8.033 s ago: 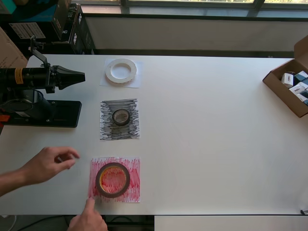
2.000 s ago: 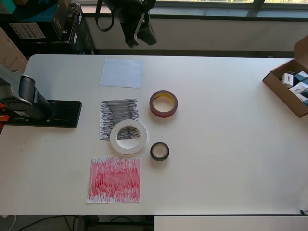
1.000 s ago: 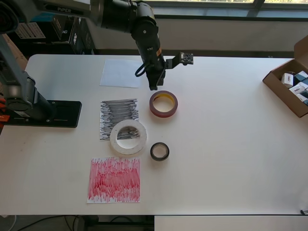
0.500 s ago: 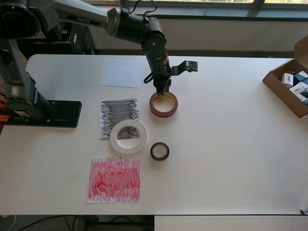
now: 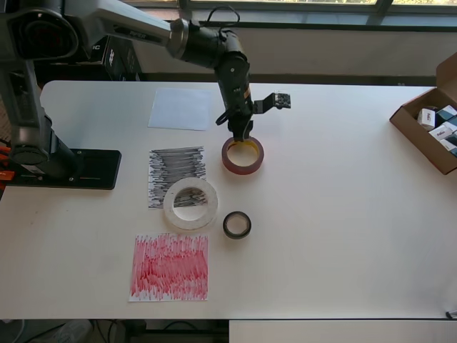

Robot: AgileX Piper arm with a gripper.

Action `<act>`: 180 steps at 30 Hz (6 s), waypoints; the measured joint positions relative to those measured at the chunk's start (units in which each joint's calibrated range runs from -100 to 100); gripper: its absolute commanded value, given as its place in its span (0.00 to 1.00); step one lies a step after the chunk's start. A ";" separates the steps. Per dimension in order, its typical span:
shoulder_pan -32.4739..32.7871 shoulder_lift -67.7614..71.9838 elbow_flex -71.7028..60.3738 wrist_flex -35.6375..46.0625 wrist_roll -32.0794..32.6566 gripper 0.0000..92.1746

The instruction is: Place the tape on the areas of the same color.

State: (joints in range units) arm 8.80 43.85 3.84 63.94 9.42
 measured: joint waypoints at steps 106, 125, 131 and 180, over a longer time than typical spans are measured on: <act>-41.12 -31.46 37.63 -18.33 -43.93 0.00; -37.13 -23.15 37.63 -20.74 -43.75 0.00; -37.01 -22.33 37.63 -20.73 -43.57 0.01; -27.61 -35.28 35.36 -10.91 -32.15 0.47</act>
State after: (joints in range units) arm -18.81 8.57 39.20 53.03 -22.74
